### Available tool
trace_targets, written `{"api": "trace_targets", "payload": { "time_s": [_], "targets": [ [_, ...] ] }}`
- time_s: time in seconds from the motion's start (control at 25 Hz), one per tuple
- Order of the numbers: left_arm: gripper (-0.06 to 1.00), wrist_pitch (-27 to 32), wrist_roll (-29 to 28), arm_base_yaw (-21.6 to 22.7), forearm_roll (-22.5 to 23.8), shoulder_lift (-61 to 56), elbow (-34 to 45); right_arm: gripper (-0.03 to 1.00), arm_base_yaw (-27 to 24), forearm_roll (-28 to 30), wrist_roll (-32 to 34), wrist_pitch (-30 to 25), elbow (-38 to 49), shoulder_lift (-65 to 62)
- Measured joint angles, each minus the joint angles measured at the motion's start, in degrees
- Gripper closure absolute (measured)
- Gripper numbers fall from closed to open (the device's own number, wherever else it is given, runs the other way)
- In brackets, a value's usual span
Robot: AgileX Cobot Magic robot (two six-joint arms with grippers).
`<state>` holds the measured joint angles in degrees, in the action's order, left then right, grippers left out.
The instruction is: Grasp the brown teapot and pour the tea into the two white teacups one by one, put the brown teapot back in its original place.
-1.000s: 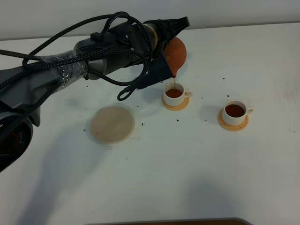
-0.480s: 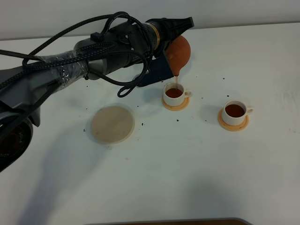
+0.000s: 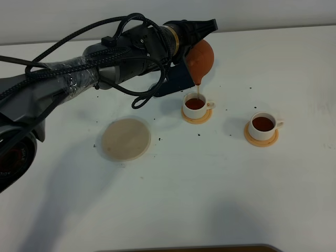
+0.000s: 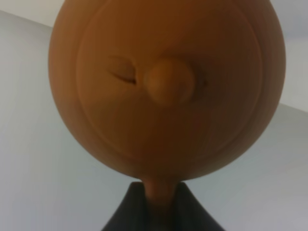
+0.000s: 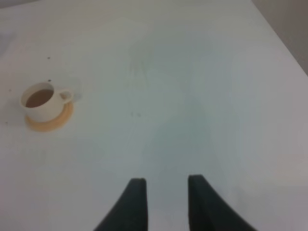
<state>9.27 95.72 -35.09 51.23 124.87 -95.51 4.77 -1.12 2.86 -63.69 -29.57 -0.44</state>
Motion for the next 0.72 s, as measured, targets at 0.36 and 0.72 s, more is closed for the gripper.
{"api": "trace_targets", "payload": {
  "time_s": [0.36,0.72],
  "targets": [
    [0.8,-0.1,1.8,0.0,0.0,0.0,0.0,0.73,0.0,0.0,0.0,0.0,0.0,0.0],
    [0.8,-0.1,4.4,0.0,0.0,0.0,0.0,0.73,0.0,0.0,0.0,0.0,0.0,0.0]
  ]
}}
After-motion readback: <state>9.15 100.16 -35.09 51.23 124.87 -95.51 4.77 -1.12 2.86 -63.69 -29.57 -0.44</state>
